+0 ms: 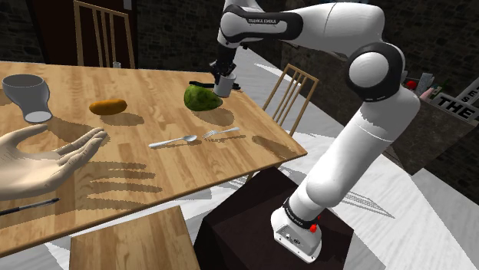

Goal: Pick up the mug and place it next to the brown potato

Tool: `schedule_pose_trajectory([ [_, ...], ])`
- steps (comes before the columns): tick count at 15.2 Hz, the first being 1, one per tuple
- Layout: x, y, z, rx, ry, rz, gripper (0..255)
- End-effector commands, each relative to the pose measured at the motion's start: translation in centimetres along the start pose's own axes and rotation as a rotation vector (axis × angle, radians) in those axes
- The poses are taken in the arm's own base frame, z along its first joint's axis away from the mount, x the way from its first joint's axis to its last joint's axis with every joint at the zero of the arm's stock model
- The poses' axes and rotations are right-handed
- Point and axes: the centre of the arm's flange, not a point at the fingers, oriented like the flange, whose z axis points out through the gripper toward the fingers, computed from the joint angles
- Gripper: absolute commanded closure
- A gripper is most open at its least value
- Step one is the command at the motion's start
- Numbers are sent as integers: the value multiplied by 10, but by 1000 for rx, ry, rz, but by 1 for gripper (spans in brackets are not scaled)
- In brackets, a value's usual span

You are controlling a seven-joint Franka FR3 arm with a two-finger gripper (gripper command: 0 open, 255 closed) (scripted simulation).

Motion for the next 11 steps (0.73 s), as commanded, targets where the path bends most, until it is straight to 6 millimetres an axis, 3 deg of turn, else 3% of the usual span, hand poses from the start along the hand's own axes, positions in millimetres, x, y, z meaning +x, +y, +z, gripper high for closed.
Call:
schedule_pose_trajectory([
  [1,10,-22,-1,0,0,1,255],
  [11,66,-142,-4,0,0,1,255],
])
